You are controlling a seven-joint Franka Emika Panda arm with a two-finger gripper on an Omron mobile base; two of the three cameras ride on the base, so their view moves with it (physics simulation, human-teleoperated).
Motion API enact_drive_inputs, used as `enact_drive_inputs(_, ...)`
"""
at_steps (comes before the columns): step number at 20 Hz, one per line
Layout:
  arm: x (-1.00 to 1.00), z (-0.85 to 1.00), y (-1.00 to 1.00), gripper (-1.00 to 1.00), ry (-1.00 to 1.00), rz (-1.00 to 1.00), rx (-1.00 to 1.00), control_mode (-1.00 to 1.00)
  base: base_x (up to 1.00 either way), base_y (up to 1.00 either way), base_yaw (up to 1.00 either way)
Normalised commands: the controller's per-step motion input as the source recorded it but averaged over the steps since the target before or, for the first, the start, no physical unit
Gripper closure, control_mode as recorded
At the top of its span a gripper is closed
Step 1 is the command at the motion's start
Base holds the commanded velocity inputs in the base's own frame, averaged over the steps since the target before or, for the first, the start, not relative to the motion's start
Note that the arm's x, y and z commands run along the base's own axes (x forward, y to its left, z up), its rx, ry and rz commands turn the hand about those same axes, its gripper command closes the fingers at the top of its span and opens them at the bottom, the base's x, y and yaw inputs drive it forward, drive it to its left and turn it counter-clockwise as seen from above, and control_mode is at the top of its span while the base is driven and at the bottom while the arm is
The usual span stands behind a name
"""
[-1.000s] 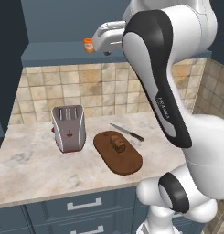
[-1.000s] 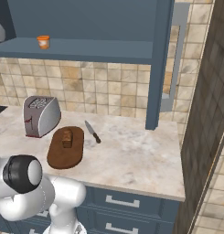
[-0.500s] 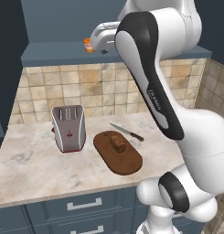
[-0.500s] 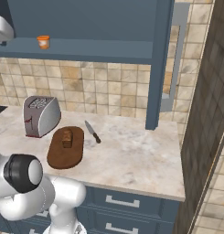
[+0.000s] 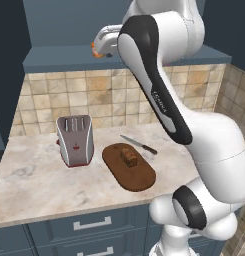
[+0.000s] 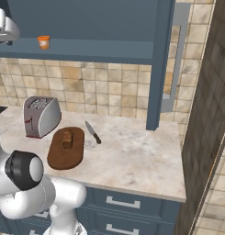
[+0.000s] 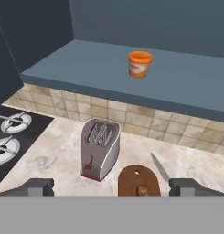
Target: Pick the bread, place it on the cutting board, pick the jam, place it on the counter, and close the cabinet.
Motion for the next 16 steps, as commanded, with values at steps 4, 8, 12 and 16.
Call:
enact_drive_inputs(4,0.29,-0.01,0.03,-1.00,0.00,0.00,0.00,-1.00,0.00,0.00,0.00)
enact_drive_inputs(8,0.34,0.00,0.00,-1.00,0.00,0.00,0.00,-1.00,0.00,0.00,0.00)
enact_drive_inputs(12,0.35,0.00,0.00,-1.00,0.00,0.00,0.00,-1.00,0.00,0.00,0.00)
enact_drive_inputs(16,0.34,-0.01,0.00,-1.00,0.00,0.00,0.00,-1.00,0.00,0.00,0.00)
